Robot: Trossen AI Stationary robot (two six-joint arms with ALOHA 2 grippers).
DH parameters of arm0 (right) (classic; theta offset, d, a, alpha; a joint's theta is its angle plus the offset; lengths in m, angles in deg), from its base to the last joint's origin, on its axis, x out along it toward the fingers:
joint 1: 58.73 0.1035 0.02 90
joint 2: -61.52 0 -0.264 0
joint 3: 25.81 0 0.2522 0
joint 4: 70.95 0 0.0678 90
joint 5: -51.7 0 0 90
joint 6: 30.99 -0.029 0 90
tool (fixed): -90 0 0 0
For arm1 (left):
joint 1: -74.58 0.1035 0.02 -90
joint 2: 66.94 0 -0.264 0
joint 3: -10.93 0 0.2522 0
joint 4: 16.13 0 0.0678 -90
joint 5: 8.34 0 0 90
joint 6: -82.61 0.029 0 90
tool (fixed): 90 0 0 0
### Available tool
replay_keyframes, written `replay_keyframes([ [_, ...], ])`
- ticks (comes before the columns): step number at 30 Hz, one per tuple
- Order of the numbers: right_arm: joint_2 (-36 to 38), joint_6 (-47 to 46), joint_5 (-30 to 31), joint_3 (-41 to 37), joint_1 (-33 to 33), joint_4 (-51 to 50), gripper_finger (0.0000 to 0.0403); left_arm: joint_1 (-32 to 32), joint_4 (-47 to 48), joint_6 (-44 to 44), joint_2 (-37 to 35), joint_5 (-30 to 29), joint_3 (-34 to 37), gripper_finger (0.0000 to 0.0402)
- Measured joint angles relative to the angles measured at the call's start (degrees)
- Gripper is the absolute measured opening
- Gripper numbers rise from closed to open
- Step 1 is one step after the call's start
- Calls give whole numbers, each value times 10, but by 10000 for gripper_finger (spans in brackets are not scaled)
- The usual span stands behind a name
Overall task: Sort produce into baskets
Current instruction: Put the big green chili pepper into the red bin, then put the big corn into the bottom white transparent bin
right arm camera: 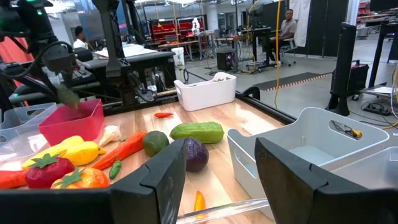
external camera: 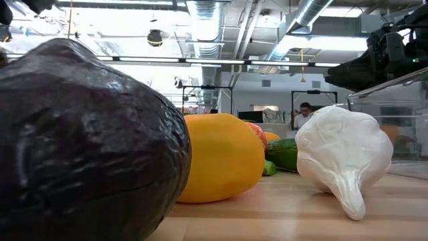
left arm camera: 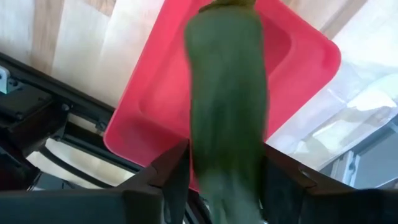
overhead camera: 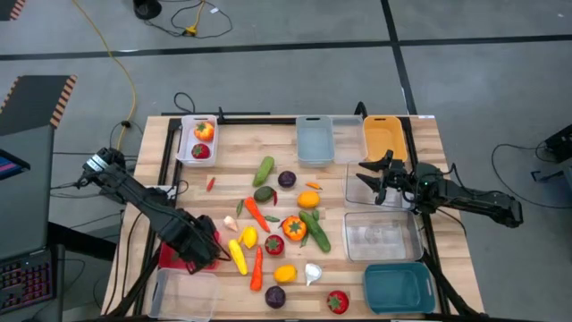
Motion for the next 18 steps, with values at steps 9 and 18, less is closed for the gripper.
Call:
replay_keyframes([
  [9, 0, 0, 0, 0, 0, 0, 218, 0, -2, 0, 0, 0, 0, 211],
  [18, 0, 0, 0, 0, 0, 0, 218, 0, -7, 48, 0, -2, 0, 258],
])
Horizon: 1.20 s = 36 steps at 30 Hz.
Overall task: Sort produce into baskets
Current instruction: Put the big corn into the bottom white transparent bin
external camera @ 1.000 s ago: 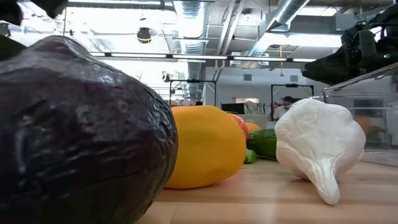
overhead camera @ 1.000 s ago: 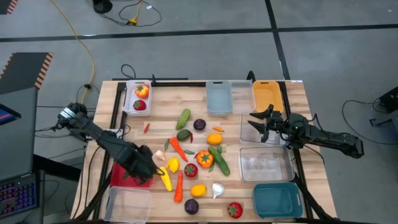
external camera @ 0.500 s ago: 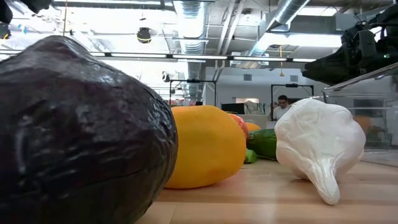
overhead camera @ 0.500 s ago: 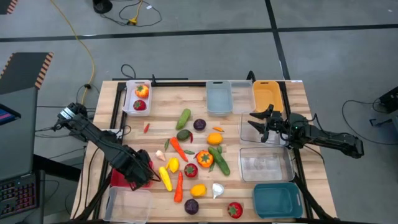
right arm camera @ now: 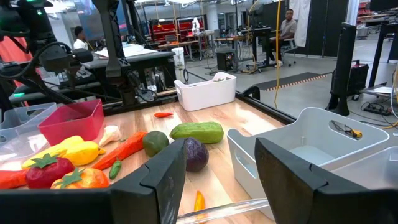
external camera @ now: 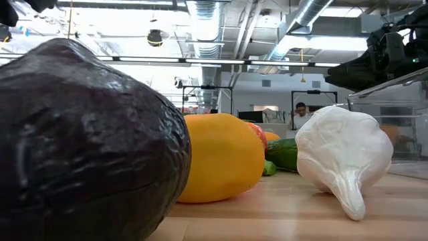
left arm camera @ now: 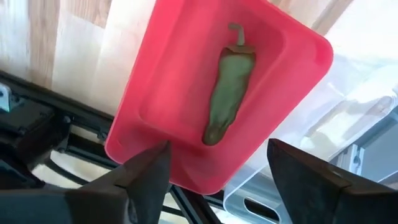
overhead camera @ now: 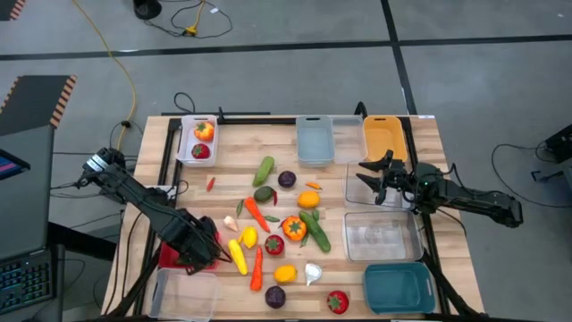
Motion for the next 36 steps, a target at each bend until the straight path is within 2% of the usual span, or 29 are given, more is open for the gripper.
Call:
replay_keyframes([
  [7, 0, 0, 0, 0, 0, 0, 218, 2, -28, 85, 0, -19, 0, 277],
  [14, 0, 0, 0, 0, 0, 0, 218, 18, -115, 147, 0, -62, 0, 277],
  [22, 0, 0, 0, 0, 0, 0, 218, 33, -243, 337, 0, -187, 0, 277],
  [25, 0, 0, 0, 0, 0, 0, 218, 38, -276, 406, 3, -216, 0, 277],
  [30, 0, 0, 0, 0, 0, 0, 218, 48, -299, 490, 27, -202, 0, 277],
  [36, 0, 0, 0, 0, 0, 0, 218, 50, -300, 560, 90, -164, 0, 277],
])
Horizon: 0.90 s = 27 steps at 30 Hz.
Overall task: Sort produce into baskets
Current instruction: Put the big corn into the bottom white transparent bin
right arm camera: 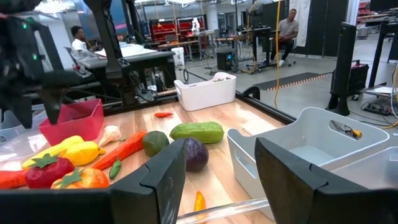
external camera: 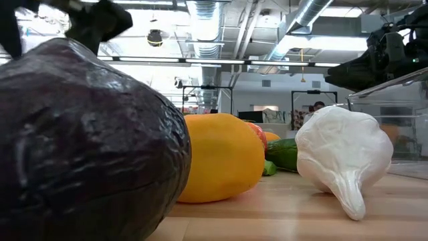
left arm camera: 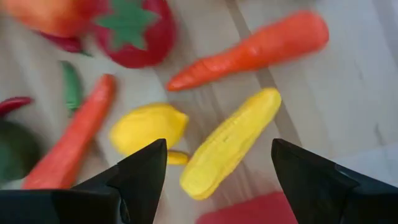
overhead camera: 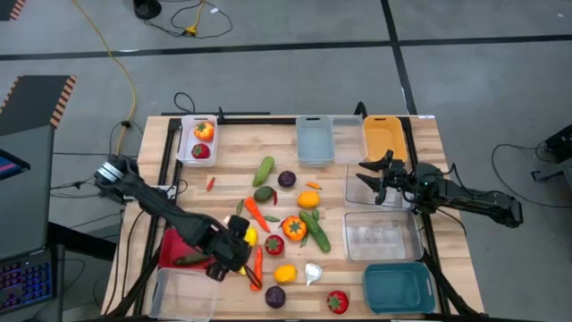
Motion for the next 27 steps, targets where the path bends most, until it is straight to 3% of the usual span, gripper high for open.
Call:
replay_keyframes([
  [13, 0, 0, 0, 0, 0, 0, 218, 0, 0, 114, 101, 15, 0, 277],
  [22, 0, 0, 0, 0, 0, 0, 218, 0, -3, 141, 137, 18, 0, 276],
  [27, 0, 0, 0, 0, 0, 0, 218, 1, -7, 153, 140, 19, 0, 243],
])
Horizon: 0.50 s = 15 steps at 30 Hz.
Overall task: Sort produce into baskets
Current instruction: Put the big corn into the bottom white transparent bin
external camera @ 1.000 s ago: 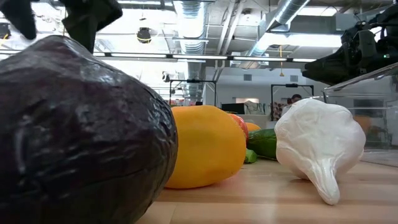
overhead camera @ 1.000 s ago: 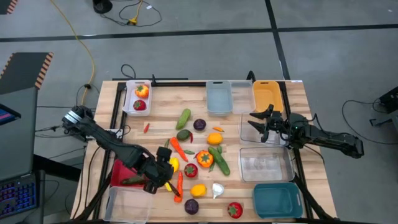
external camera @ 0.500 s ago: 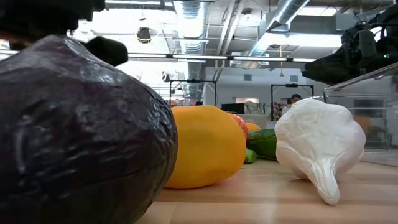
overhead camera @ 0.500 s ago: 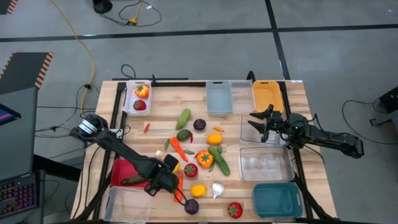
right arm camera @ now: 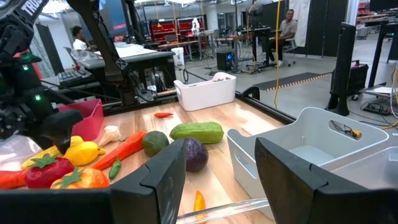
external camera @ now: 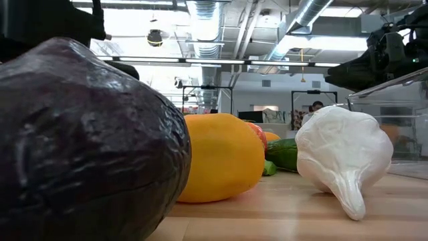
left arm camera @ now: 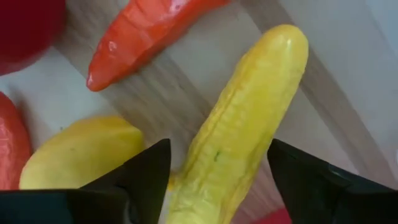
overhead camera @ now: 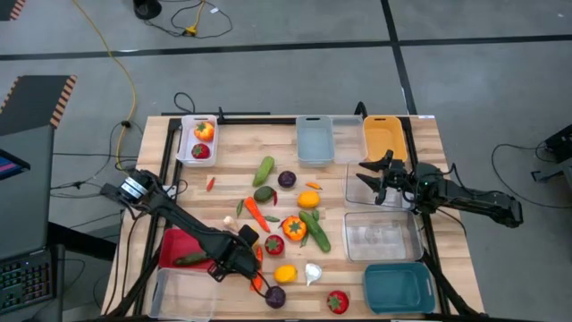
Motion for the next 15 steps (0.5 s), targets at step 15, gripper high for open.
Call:
replay_keyframes([
  [15, 0, 0, 0, 0, 0, 0, 218, 3, 2, -54, 0, 0, -5, 133],
])
